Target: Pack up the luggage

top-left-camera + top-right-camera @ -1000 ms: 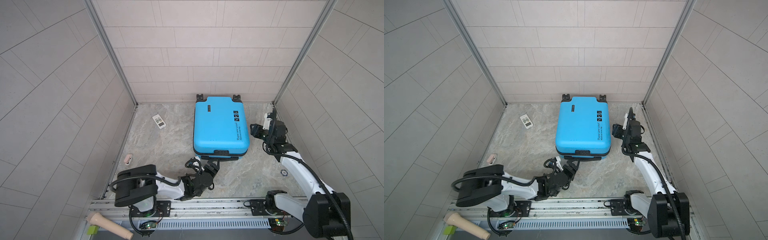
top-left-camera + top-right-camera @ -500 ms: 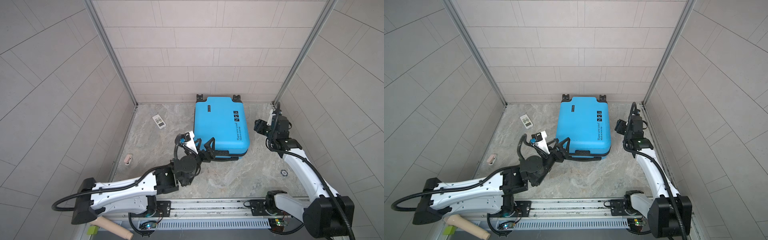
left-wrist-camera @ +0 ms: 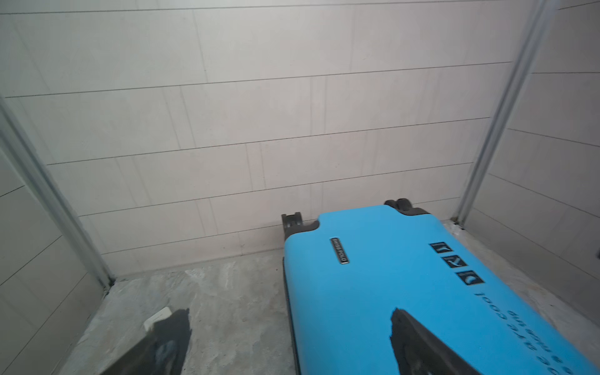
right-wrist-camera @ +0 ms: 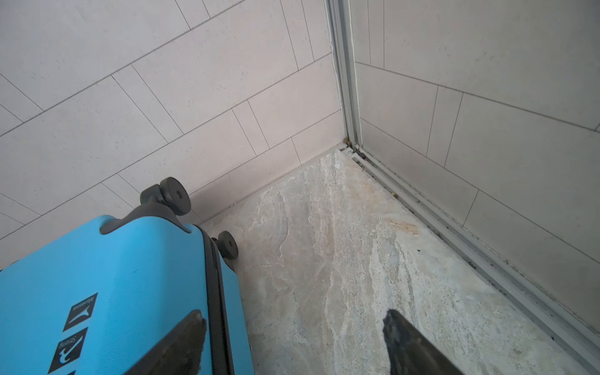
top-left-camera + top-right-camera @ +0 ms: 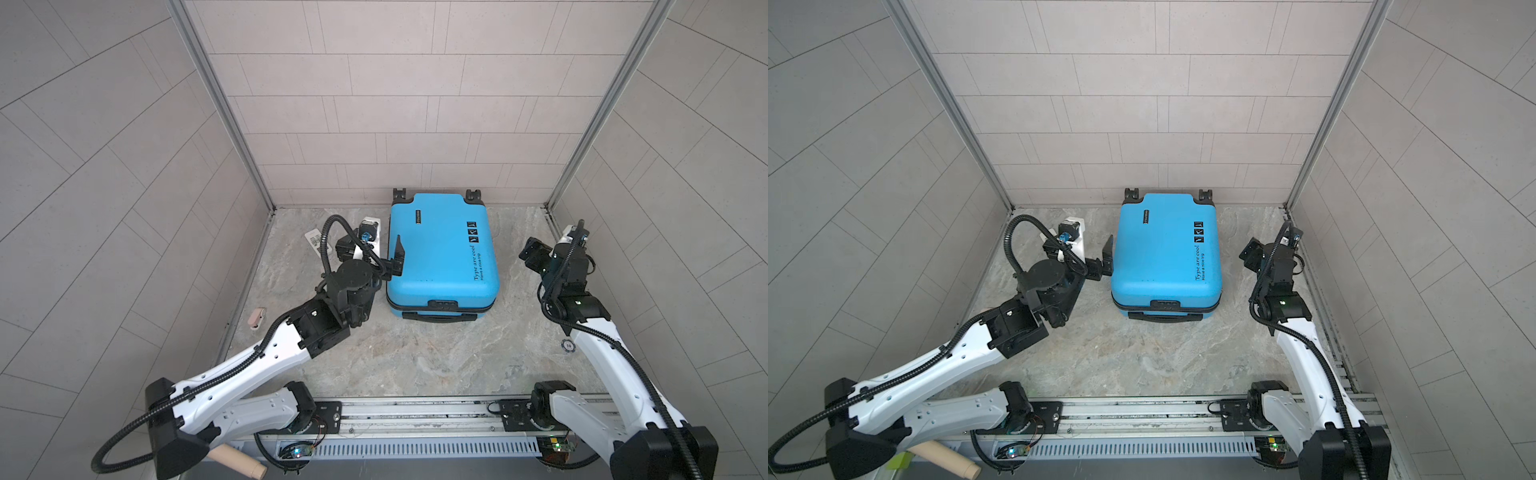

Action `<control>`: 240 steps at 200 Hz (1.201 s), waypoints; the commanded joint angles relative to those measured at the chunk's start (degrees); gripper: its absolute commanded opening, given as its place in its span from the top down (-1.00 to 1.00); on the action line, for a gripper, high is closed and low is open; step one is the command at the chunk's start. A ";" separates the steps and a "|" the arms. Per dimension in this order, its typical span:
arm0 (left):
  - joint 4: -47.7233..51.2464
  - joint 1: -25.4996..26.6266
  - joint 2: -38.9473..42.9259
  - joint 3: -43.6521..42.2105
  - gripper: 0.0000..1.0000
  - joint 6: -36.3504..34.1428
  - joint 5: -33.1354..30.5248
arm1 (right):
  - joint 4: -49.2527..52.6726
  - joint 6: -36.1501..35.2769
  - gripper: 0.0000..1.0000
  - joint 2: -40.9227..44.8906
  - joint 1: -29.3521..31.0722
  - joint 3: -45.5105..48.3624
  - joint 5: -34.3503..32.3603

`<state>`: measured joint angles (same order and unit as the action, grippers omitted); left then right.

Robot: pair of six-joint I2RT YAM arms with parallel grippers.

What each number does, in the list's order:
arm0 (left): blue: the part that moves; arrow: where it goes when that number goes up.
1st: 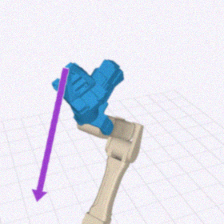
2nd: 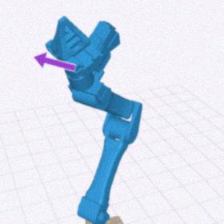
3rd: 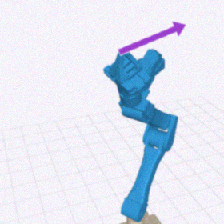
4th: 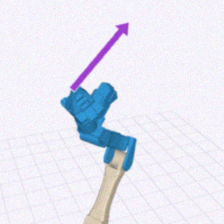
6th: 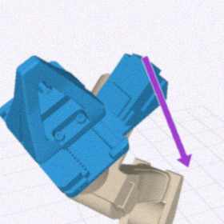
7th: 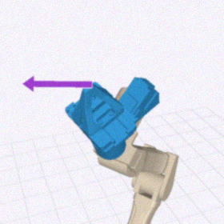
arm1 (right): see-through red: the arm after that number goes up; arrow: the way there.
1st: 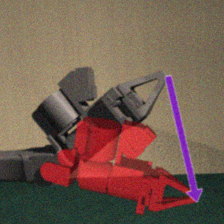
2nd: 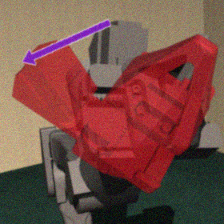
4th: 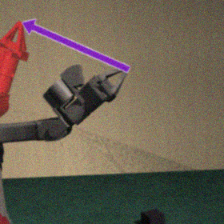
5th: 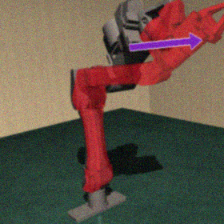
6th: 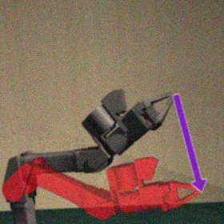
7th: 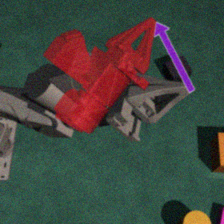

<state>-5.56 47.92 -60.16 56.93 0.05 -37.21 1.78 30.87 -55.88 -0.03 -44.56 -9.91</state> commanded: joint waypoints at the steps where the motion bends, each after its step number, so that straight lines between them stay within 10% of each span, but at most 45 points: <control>1: -1.51 -10.73 -1.83 0.56 -1.00 3.98 3.41 | -3.63 -2.95 -0.72 -3.55 0.49 -4.57 -1.38; 84: -2.48 -43.73 -7.78 -14.42 -1.00 20.34 9.87 | -3.16 -18.61 -0.75 -8.01 2.92 0.88 -22.10; 146: -17.78 -44.83 -12.35 -29.24 -1.00 13.26 8.32 | -19.28 -15.83 -0.74 -4.21 4.74 21.01 -21.67; 240: -57.79 -44.59 -31.21 -39.23 -1.00 1.93 20.39 | -53.16 -25.92 -0.84 -25.53 6.67 27.52 -16.15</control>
<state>-44.12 3.33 -84.79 21.74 6.59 -21.56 -36.91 8.14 -76.25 6.48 -19.94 -27.97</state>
